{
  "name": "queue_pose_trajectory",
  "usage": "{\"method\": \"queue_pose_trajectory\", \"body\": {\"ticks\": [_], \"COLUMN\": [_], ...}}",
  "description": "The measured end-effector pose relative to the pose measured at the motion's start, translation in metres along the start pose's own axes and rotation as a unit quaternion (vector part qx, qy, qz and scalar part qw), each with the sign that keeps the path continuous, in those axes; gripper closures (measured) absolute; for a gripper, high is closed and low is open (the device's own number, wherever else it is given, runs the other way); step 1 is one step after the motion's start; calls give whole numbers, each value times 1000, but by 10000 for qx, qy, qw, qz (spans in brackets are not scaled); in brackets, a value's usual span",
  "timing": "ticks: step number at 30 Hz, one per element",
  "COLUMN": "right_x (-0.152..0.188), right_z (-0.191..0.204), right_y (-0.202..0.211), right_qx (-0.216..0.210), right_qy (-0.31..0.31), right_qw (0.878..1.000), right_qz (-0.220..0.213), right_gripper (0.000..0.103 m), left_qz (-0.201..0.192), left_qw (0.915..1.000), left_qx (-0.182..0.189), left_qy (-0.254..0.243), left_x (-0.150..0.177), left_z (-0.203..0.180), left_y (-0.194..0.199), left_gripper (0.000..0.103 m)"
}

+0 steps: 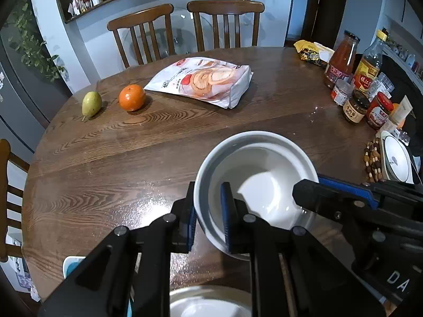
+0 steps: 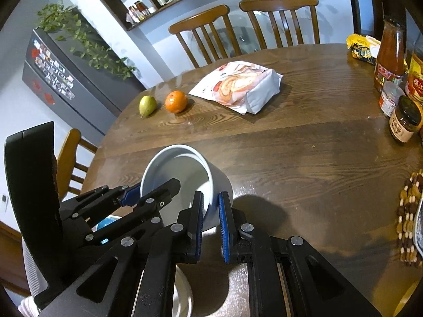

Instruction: Organize plates and bowls

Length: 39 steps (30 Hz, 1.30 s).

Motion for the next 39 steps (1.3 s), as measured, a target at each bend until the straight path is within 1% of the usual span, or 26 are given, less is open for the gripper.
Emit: {"method": "queue_pose_trajectory", "body": {"ticks": [15,24,39], "right_x": [29,43,60], "right_z": [12,22,31], "right_y": [31,37,37], "right_qx": [-133,-227,-379], "right_qy": [84,177,346], "right_qw": [9999,9996,9984], "right_qz": [-51,27,229], "right_gripper": [90,90,90], "left_qz": [-175,-211,-148], "left_qw": [9997,9994,9985], "left_qx": [-108,-209,-402], "left_qy": [105,202,330], "left_x": [25,39,60], "left_z": [-5,-2,2], "left_y": [36,49,61], "left_gripper": [89,88,88]}}
Point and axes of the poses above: each gripper's, at about its wrist camera, not at the fingertips, and y roughly against the way its jaws point, z to its left, x to its underside, the point moved 1 cm from there along -y, roughly the way its jaws point, and after that the axes turned 5 degrees about -z, right-handed, at the moved point
